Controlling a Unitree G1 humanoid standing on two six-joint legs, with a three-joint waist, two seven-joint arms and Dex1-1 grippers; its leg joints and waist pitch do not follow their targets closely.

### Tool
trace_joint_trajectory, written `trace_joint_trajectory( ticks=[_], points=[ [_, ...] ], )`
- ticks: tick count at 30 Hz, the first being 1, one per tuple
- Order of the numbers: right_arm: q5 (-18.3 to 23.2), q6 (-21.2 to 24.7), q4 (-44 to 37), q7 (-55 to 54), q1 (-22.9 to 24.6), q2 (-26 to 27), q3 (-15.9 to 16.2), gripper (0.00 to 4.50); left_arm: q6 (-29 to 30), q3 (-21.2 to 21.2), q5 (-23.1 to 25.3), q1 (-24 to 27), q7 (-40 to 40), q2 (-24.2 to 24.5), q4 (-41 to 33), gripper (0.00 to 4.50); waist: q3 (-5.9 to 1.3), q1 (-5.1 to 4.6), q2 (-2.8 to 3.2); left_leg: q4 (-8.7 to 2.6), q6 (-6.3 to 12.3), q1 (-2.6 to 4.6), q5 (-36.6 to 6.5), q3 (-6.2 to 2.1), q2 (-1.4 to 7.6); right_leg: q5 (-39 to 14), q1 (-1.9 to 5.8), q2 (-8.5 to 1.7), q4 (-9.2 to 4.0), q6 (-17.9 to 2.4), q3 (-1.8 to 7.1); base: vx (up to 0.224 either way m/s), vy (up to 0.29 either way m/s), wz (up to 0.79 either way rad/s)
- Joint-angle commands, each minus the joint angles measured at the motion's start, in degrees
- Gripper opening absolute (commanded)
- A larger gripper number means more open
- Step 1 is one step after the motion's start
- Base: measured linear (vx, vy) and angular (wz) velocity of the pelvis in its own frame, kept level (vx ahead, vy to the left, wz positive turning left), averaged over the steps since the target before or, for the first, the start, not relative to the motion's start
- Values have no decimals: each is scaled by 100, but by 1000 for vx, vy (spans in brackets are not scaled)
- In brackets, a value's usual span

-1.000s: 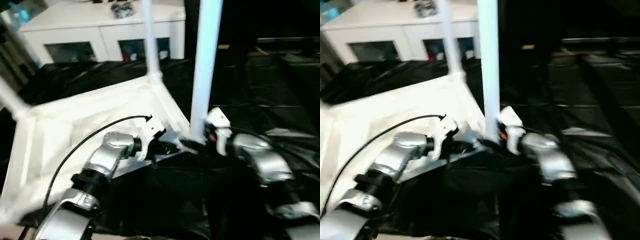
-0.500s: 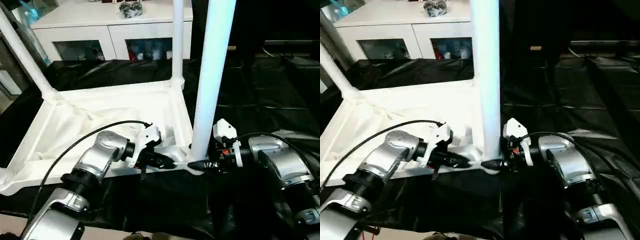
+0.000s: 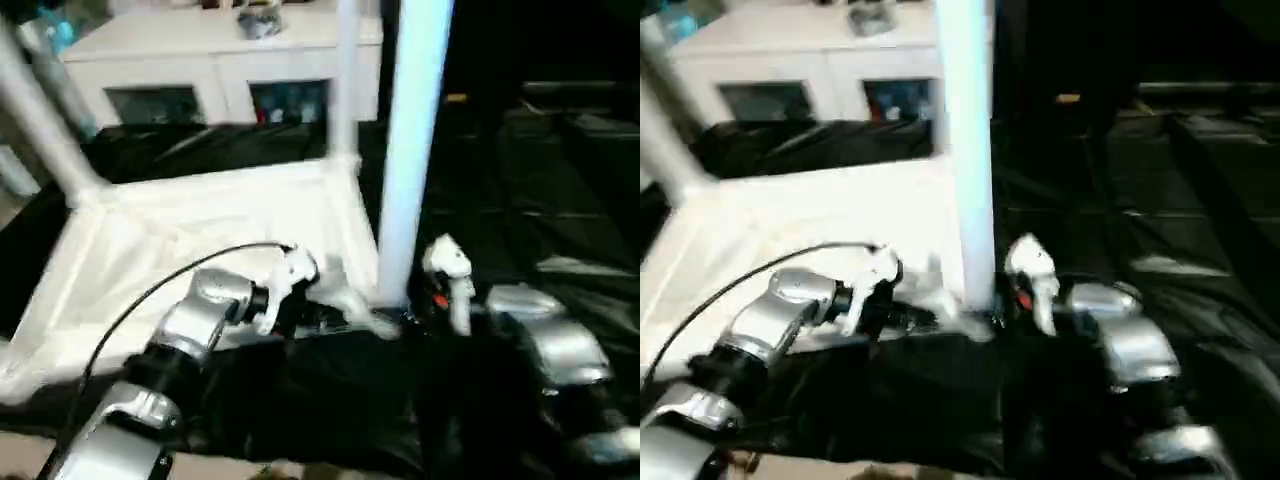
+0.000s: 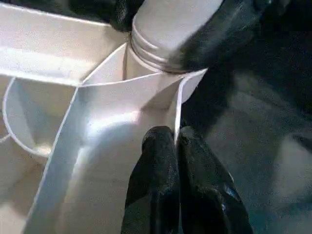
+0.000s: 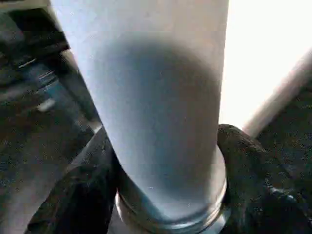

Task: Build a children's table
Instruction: Rotate leg to tighten

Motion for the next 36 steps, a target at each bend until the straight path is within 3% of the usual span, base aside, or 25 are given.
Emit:
trace_joint_trajectory(
  ticks=[1,2,3,5,6,8,12,13,18,21,22,23,24,25,27,30,36],
  points=[
    [-211,208,473,-674,73,484,257,263,-17,119,-82,-270,545,-390,-68,0,-275,-67,-88,-518,125,138,-1567,-221,320,-1708,221,-364,-525,-1217,211,0,0,0],
    [-201,230,526,-814,50,569,216,263,-11,120,-68,-277,624,-434,-54,0,-269,-89,-85,-526,81,159,-1693,-229,320,-1862,219,-369,-542,-1185,210,0,0,0],
    [-197,259,605,-1062,12,725,155,263,3,134,-45,-295,813,-519,-24,0,-218,-148,-68,-557,-8,197,-2112,-240,313,-2385,197,-371,-608,-1058,208,0,0,0],
    [-251,262,808,-1588,-105,1033,65,263,50,166,-26,-336,1158,-695,24,0,-224,-171,-74,-567,-83,225,-2240,-259,311,-2523,198,-376,-622,-995,209,0,0,0],
    [-251,262,808,-1588,-105,1033,65,263,50,166,-26,-336,1158,-695,24,0,-243,-207,-74,-576,-129,223,-2238,-271,311,-2423,199,-376,-613,-1004,221,0,0,0],
    [-385,-220,1134,-1913,-282,1486,104,263,27,137,45,-323,1392,-935,1,0,-241,-269,-70,-579,-103,199,-2243,-267,310,-2302,189,-390,-615,-1051,226,0,0,0],
    [-227,-303,1149,-1820,-362,1558,-6,263,-52,71,30,-300,1245,-907,-44,0,-250,-292,-79,-577,24,175,-2143,-263,309,-2106,209,-385,-607,-1078,237,0,0,0],
    [-140,-225,1118,-1721,-382,1550,-50,319,-74,57,19,-286,1198,-880,-70,0,-253,-289,-73,-583,74,165,-2057,-258,313,-1970,221,-379,-598,-1115,236,0,0,0],
    [-121,-208,811,-1059,-361,1125,28,368,-145,-21,-135,-161,572,-632,-306,0,-283,-274,-66,-566,204,142,-1768,-243,322,-1596,249,-385,-563,-1209,240,0,0,0],
    [-38,-254,354,-32,-203,595,261,368,-156,-121,-196,-50,14,-368,-490,0,-340,-176,-45,-501,483,118,-1117,-211,343,-565,304,-365,-451,-1424,224,18,-1,1],
    [16,-249,223,227,-151,460,316,368,-156,-137,-189,-42,-59,-312,-498,0,-340,-176,-45,-501,483,118,-1117,-211,343,-565,304,-365,-451,-1424,224,55,-4,2],
    [51,-238,141,378,-122,374,348,368,-180,-148,-183,-41,-115,-274,-494,0,-365,-116,-49,-454,638,154,-847,-188,353,-83,276,-357,-407,-1531,223,55,-7,4],
    [183,-148,-172,957,-12,29,461,368,-248,-193,-170,-37,-351,-120,-482,0,-385,-70,-65,-420,806,131,-571,-189,330,252,320,-356,-373,-1594,214,0,0,0],
    [237,-91,-314,1234,32,-154,514,368,-273,-207,-169,-38,-450,-60,-474,0,-404,19,-63,-379,959,160,-435,-167,340,479,284,-358,-346,-1612,221,0,0,0],
    [250,-174,-484,1682,97,-472,614,368,-315,-257,-174,-48,-768,117,-473,0,-408,103,-66,-361,1066,120,-292,-178,352,477,288,-382,-318,-1604,213,0,0,0],
    [326,-51,-574,2030,115,-704,658,368,-349,-377,-119,-45,-1061,299,-508,0,-401,130,-57,-371,1017,112,-317,-193,368,250,274,-366,-314,-1579,206,0,0,0],
    [359,207,-720,2521,79,-992,756,299,-225,-387,-225,-63,-1334,420,-586,0,-364,140,-71,-415,751,128,-727,-184,384,-273,255,-369,-354,-1597,225,0,0,0]
  ],
)
